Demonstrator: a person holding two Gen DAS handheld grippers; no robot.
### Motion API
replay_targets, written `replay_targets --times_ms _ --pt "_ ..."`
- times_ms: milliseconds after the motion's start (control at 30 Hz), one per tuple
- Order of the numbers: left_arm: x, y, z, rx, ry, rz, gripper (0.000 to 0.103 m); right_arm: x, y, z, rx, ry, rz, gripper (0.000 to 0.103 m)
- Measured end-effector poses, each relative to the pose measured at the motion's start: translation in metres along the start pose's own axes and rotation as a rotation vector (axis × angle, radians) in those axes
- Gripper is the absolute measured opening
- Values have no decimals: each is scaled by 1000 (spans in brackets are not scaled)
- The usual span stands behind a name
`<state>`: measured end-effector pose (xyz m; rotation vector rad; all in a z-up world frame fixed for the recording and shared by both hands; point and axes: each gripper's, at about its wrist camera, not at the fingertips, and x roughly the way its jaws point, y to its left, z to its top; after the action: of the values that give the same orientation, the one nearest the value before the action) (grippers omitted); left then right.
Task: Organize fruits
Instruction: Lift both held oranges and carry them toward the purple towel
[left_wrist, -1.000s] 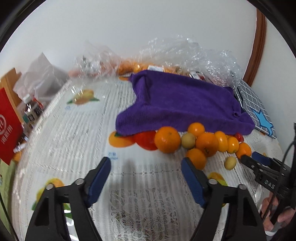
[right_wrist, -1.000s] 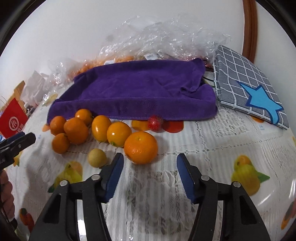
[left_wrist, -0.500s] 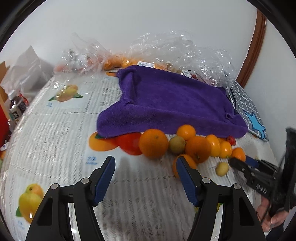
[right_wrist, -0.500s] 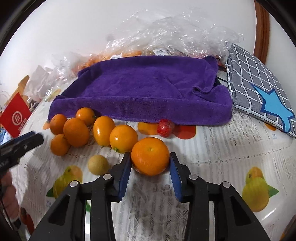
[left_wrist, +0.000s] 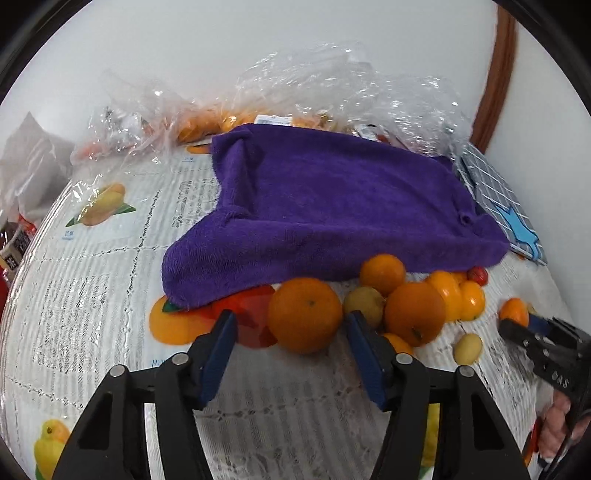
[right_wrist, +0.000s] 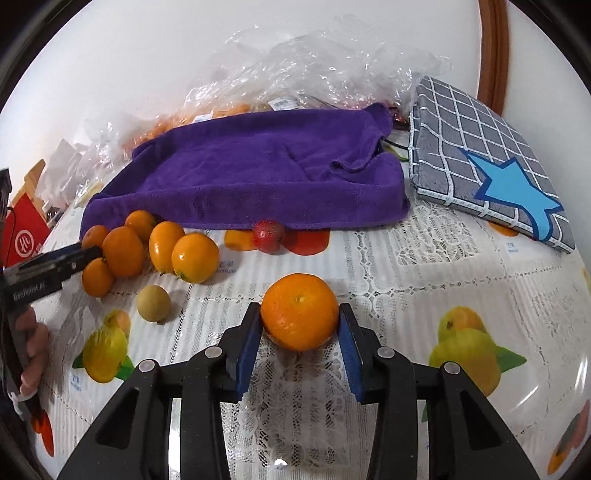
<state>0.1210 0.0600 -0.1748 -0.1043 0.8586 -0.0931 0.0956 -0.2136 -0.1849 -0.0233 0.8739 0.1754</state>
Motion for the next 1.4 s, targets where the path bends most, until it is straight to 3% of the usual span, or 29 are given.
replay_targets --times_ms 167,267,567,1133,1400 --pt "9 -4 6 12 16 -1 50 0 -1 0 3 4 1 41" --pt "10 -7 7 28 17 -18 39 1 1 0 3 3 -14 41" --pt "-4 2 3 -56 -49 -80 39 -3 -2 -2 20 -18 -9 41" --pt "-24 21 4 -175 -160 -116 39 -16 -12 -5 75 -72 -4 40" --pt "-28 32 5 -228 -188 -126 39 -41 -10 21 75 -144 10 40"
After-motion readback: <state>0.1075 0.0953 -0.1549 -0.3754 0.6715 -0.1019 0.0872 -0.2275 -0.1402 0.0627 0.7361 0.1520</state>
